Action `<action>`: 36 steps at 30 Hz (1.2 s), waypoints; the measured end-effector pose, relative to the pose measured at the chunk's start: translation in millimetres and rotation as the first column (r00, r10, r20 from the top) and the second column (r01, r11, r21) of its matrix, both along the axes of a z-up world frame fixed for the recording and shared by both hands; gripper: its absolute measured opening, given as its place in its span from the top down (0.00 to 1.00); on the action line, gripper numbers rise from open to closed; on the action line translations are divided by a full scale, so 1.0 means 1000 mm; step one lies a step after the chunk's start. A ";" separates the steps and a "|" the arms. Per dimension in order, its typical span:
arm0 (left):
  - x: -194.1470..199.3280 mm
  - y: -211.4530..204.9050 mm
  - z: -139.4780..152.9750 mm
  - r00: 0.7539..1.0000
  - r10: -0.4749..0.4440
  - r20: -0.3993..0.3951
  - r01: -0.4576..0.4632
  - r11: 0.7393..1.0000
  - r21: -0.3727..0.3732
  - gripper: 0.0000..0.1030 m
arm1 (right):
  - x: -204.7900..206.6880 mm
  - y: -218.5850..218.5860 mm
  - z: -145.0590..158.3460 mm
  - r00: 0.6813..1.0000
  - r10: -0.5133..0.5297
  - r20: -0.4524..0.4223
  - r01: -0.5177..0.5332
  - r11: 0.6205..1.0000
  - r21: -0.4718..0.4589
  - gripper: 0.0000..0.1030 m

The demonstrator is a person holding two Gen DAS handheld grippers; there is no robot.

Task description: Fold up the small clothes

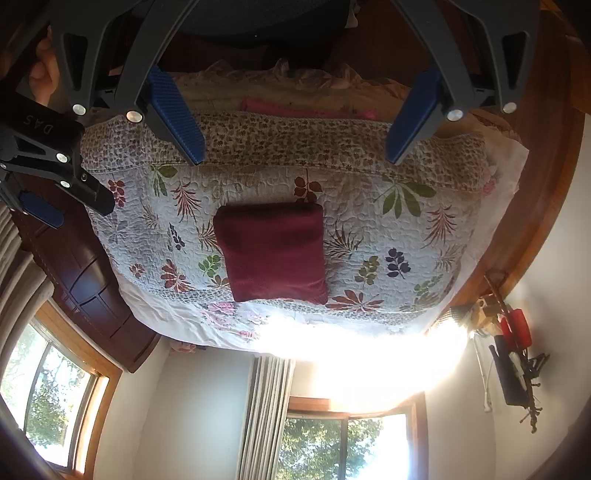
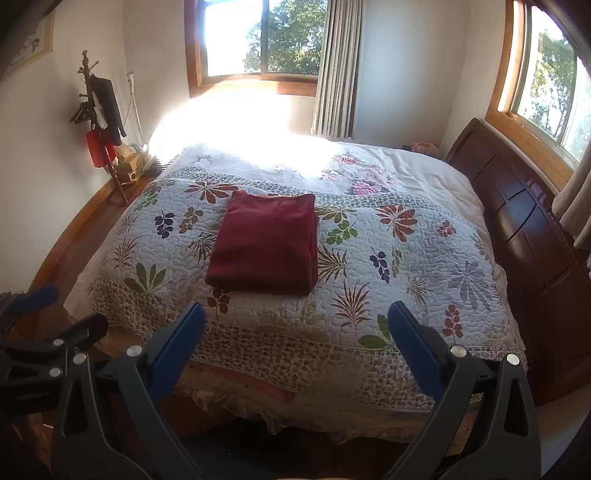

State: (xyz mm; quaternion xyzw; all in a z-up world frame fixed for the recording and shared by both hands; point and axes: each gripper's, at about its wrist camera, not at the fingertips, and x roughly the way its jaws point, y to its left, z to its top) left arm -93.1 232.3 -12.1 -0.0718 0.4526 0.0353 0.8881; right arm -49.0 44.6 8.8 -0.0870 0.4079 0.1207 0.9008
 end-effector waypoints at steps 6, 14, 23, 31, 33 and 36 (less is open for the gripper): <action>0.000 0.000 0.000 1.000 0.001 0.000 -0.001 1.000 0.000 0.04 | 0.001 0.003 0.000 1.000 0.005 -0.005 -0.005 1.000 0.004 0.04; 0.005 0.005 -0.001 1.000 0.004 0.006 -0.004 1.000 -0.002 0.04 | 0.005 0.004 0.003 1.000 -0.002 -0.002 0.002 1.000 0.009 0.04; 0.013 0.004 -0.001 1.000 -0.005 -0.004 0.005 1.000 -0.006 0.04 | 0.010 0.003 0.002 1.000 -0.011 -0.009 0.011 1.000 0.007 0.04; 0.015 -0.002 0.001 1.000 -0.020 -0.007 0.020 1.000 -0.001 0.04 | 0.012 0.001 -0.001 1.000 -0.017 -0.019 0.017 1.000 0.008 0.04; 0.015 -0.002 0.001 1.000 -0.020 -0.006 0.020 1.000 -0.002 0.04 | 0.012 0.001 -0.001 1.000 -0.016 -0.019 0.017 1.000 0.008 0.04; 0.016 -0.003 0.002 1.000 -0.015 -0.002 0.015 1.000 -0.003 0.04 | 0.012 0.001 -0.001 1.000 -0.017 -0.018 0.017 1.000 0.006 0.04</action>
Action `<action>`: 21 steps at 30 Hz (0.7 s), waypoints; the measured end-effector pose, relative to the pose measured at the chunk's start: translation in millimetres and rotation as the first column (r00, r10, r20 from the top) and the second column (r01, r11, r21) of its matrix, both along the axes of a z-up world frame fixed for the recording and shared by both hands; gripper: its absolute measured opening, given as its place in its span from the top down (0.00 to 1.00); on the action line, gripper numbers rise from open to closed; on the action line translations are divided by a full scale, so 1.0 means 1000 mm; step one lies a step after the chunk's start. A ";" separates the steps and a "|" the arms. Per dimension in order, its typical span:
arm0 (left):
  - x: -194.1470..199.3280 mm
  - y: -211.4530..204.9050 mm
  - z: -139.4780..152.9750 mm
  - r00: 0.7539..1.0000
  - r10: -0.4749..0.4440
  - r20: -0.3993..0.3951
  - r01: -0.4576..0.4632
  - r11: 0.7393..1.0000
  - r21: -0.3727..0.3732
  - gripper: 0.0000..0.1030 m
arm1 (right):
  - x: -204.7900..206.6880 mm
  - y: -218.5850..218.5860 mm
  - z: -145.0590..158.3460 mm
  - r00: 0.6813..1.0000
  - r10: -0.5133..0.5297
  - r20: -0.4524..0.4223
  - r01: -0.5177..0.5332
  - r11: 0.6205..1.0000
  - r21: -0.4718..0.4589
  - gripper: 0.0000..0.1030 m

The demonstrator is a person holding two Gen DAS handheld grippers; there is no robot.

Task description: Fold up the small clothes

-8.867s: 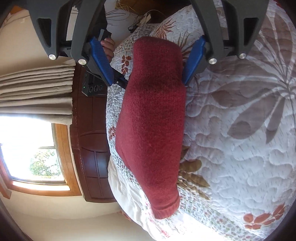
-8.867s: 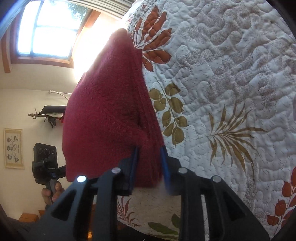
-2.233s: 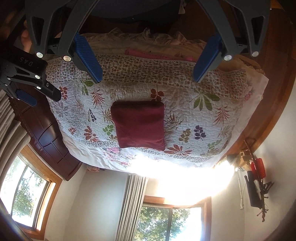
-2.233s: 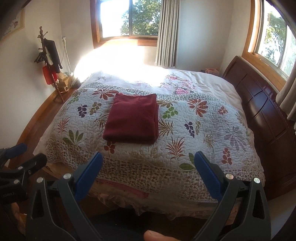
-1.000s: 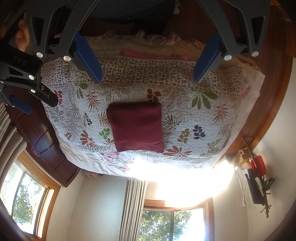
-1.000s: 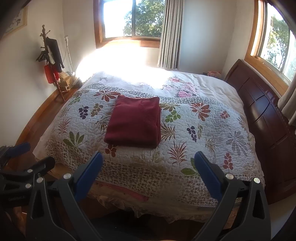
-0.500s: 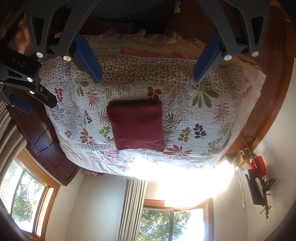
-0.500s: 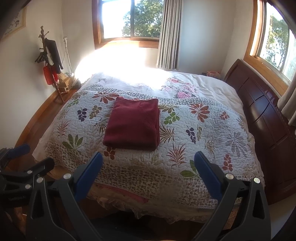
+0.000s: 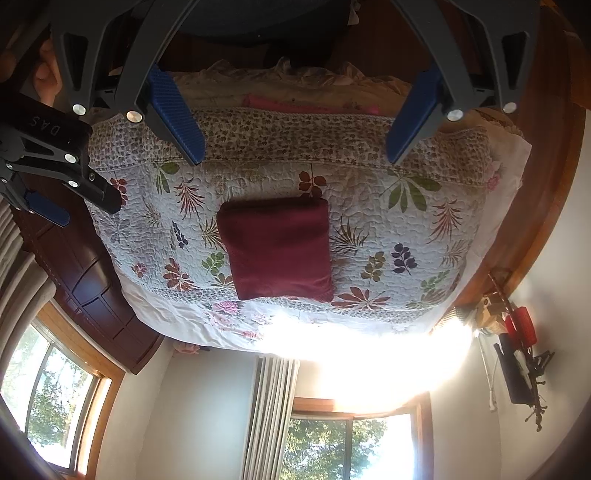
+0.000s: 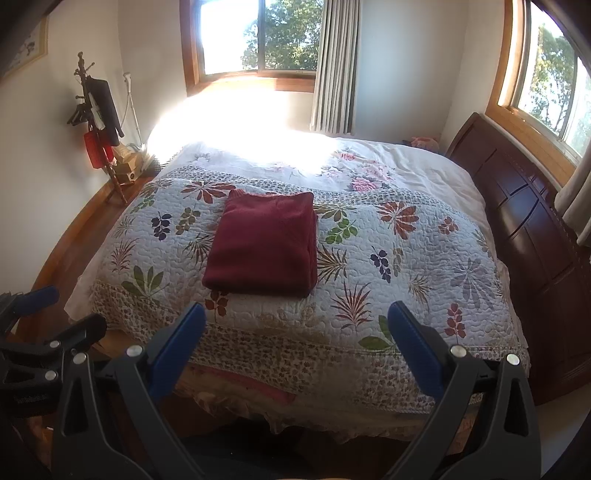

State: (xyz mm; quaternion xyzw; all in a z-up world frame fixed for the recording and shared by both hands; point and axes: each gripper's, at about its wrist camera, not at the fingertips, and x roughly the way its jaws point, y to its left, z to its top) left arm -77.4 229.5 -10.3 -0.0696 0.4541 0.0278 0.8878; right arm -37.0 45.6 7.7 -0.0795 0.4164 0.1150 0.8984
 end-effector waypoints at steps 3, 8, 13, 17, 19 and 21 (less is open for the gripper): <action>0.000 0.000 0.000 1.000 0.004 0.006 -0.004 1.000 -0.004 0.04 | 0.001 0.000 -0.001 1.000 0.000 -0.001 0.000 1.000 -0.002 0.04; 0.001 0.000 0.000 1.000 0.007 0.007 -0.006 1.000 -0.008 0.04 | 0.004 0.000 -0.003 1.000 0.001 -0.008 -0.001 1.000 -0.004 0.04; 0.001 0.002 0.000 1.000 0.010 0.001 -0.010 1.000 -0.005 0.04 | 0.006 0.001 -0.006 1.000 0.006 -0.014 -0.006 1.000 -0.005 0.04; 0.002 0.003 -0.001 1.000 0.009 0.000 -0.009 1.000 -0.007 0.04 | 0.006 0.001 -0.006 1.000 0.004 -0.013 -0.004 1.000 -0.004 0.04; 0.002 0.002 -0.001 1.000 0.009 0.001 -0.009 1.000 -0.007 0.04 | 0.008 0.002 -0.007 1.000 0.003 -0.012 -0.003 1.000 -0.006 0.04; 0.002 0.002 -0.001 1.000 0.009 0.001 -0.009 1.000 -0.007 0.04 | 0.008 0.002 -0.008 1.000 0.002 -0.012 -0.003 1.000 -0.007 0.04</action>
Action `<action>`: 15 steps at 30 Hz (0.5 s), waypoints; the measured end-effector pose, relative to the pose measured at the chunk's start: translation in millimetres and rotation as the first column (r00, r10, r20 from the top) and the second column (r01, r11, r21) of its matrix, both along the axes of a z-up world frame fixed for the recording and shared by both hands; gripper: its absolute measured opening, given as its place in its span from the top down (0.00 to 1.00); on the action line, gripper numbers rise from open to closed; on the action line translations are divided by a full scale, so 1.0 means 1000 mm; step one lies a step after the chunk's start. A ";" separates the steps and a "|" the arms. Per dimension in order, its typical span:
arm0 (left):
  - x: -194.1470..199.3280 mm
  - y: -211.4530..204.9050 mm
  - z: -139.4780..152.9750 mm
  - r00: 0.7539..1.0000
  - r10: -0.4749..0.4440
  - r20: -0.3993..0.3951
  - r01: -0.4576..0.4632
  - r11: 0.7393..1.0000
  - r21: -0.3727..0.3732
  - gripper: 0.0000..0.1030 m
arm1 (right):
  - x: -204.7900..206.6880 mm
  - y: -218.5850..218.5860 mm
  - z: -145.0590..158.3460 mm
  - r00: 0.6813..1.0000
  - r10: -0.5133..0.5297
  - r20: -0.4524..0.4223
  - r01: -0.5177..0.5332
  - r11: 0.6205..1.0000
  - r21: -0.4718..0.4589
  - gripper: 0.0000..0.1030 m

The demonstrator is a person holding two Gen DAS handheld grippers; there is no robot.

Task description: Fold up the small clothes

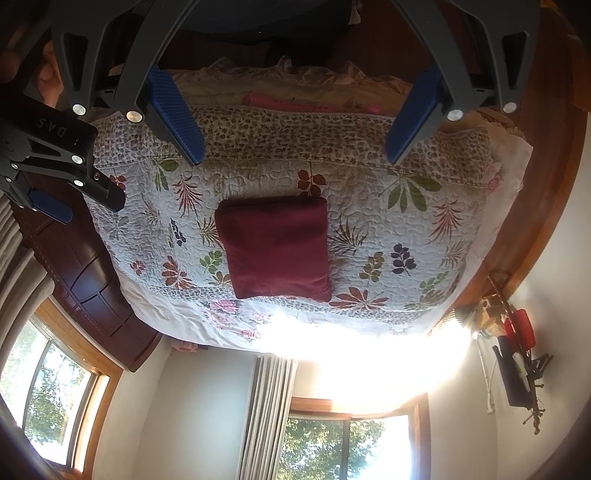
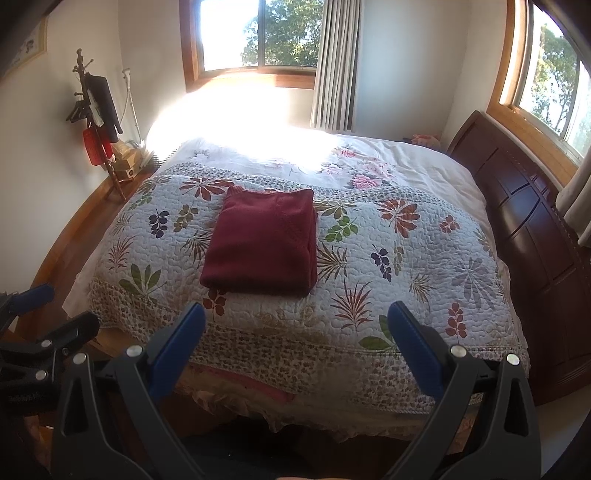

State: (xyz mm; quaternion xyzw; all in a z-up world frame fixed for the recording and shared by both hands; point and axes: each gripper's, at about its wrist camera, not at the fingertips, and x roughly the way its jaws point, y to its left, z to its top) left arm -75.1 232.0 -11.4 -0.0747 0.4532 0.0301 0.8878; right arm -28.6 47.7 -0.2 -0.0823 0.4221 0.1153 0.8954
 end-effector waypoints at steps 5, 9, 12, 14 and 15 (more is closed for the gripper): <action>0.001 0.000 0.000 1.000 0.000 -0.001 0.000 1.000 0.000 0.04 | 0.002 0.000 -0.001 1.000 0.001 -0.001 -0.001 1.000 -0.001 0.04; 0.001 0.001 0.000 1.000 0.000 -0.002 0.000 1.000 0.001 0.04 | 0.001 0.001 -0.001 1.000 0.000 -0.001 0.000 1.000 -0.001 0.04; 0.002 0.001 -0.001 1.000 0.000 -0.002 0.000 1.000 0.000 0.04 | 0.001 0.001 0.000 1.000 0.001 -0.001 -0.001 1.000 -0.001 0.04; 0.003 0.001 -0.001 1.000 0.001 -0.002 -0.001 1.000 0.000 0.04 | 0.002 0.001 -0.001 1.000 0.000 0.000 0.000 1.000 -0.001 0.04; 0.003 0.001 -0.001 1.000 0.001 -0.002 -0.001 1.000 -0.001 0.04 | 0.001 0.001 0.000 1.000 0.001 -0.001 -0.001 1.000 0.000 0.04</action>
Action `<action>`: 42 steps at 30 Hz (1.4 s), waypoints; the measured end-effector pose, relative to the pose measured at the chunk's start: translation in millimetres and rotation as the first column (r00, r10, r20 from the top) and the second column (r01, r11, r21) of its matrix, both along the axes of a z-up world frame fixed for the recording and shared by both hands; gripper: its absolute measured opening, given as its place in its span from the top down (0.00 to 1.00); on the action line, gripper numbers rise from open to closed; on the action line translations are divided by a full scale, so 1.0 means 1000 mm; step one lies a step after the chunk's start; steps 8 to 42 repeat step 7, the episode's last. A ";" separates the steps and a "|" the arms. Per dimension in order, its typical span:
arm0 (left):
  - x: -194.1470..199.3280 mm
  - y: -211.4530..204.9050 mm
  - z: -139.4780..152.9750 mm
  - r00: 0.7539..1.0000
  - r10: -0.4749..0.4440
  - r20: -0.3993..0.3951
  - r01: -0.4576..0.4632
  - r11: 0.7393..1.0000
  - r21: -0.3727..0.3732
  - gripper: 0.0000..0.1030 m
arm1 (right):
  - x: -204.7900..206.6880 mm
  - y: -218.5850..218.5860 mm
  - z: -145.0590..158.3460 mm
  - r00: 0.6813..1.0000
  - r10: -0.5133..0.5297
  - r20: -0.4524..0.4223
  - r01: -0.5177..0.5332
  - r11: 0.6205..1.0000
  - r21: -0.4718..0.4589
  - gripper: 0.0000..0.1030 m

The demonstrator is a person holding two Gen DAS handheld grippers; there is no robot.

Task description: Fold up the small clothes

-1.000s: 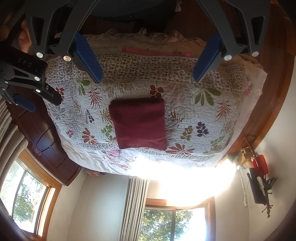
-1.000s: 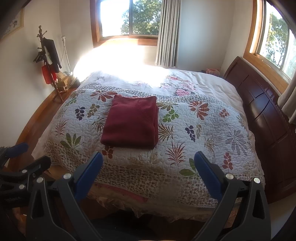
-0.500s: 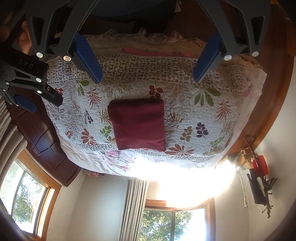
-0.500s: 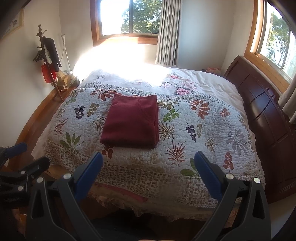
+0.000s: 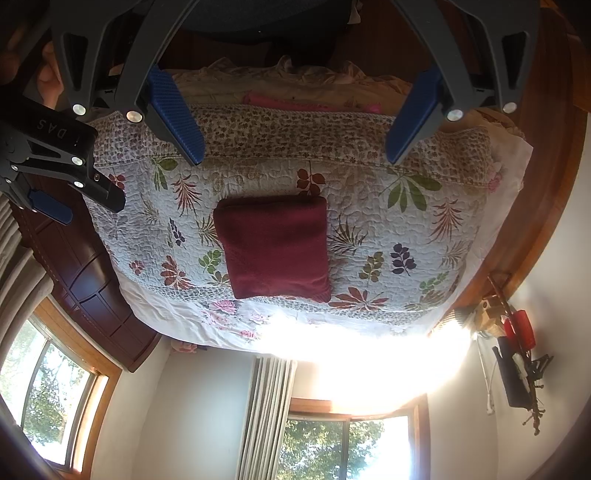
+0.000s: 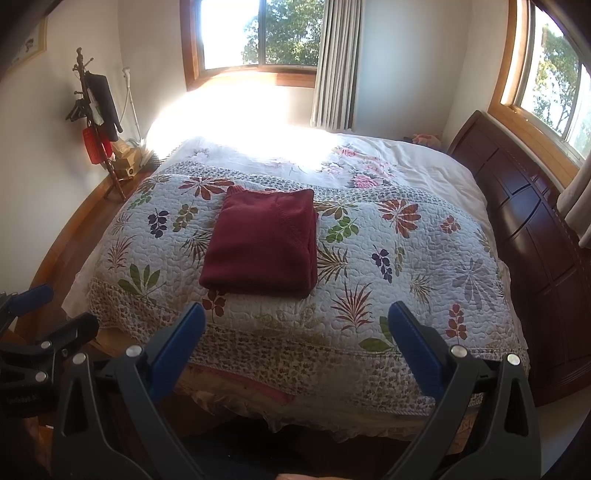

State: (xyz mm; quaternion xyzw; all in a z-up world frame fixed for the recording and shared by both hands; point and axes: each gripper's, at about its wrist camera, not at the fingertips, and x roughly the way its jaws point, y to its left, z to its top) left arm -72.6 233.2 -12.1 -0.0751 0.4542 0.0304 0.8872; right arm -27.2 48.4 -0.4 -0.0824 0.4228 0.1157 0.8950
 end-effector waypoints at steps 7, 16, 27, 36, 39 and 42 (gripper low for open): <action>0.000 0.000 0.000 1.000 0.001 0.000 -0.001 1.000 0.001 0.04 | 0.008 -0.002 -0.003 1.000 -0.004 -0.014 0.004 1.000 0.008 0.04; 0.000 0.000 0.000 1.000 0.001 0.000 -0.001 1.000 0.001 0.04 | 0.008 -0.002 -0.003 1.000 -0.004 -0.014 0.004 1.000 0.008 0.04; 0.000 0.000 0.000 1.000 0.001 0.000 -0.001 1.000 0.001 0.04 | 0.008 -0.002 -0.003 1.000 -0.004 -0.014 0.004 1.000 0.008 0.04; 0.000 0.000 0.000 1.000 0.001 0.000 -0.001 1.000 0.001 0.04 | 0.008 -0.002 -0.003 1.000 -0.004 -0.014 0.004 1.000 0.008 0.04; 0.000 0.000 0.000 1.000 0.001 0.000 -0.001 1.000 0.001 0.04 | 0.008 -0.002 -0.003 1.000 -0.004 -0.014 0.004 1.000 0.008 0.04; 0.000 0.000 0.000 1.000 0.001 0.000 -0.001 1.000 0.001 0.04 | 0.008 -0.002 -0.003 1.000 -0.004 -0.014 0.004 1.000 0.008 0.04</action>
